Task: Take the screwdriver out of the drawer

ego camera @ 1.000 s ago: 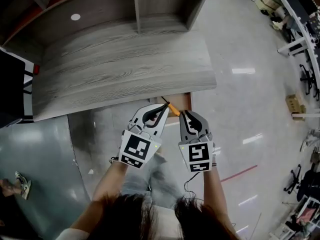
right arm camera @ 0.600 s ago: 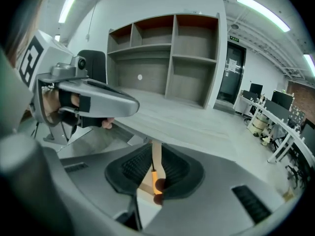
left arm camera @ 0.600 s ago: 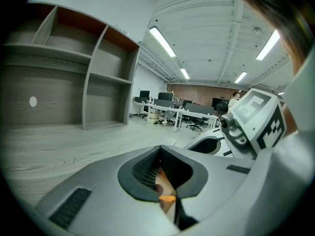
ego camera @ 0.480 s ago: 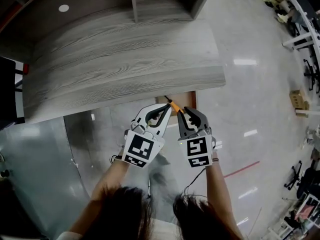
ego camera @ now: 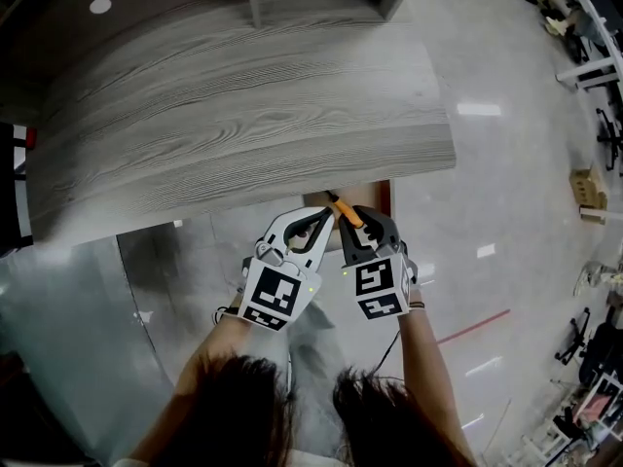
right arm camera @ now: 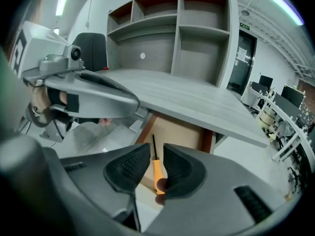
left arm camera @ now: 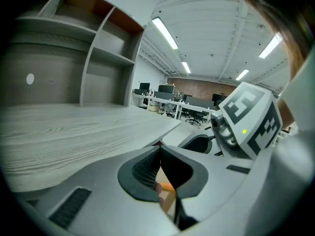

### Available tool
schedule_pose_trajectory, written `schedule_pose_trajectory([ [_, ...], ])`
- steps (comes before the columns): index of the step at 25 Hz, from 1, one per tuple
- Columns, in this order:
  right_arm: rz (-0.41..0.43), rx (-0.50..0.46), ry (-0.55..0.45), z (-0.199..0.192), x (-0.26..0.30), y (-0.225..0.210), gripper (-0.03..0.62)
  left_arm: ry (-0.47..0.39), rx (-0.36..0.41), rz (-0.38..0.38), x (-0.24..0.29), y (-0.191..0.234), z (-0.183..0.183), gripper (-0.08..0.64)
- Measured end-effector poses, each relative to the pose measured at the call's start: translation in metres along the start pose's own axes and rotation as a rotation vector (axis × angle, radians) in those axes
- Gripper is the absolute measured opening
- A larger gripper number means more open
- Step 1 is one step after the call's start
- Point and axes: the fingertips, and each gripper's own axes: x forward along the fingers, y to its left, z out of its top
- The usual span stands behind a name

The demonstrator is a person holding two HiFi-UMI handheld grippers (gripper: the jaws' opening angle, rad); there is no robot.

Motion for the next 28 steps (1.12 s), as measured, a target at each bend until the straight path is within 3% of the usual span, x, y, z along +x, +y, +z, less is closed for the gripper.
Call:
schedule_pose_trajectory([
  [11,0.032,-0.007,0.095,-0.035,0.047,0.001,0.092,0.039,-0.016,-0.011,0.021,0.013,-0.039,0.017],
  [28,0.075,-0.024,0.215,-0.067,0.094,0.000,0.097,0.055,-0.044,-0.011,0.039,0.023,-0.064,0.017],
])
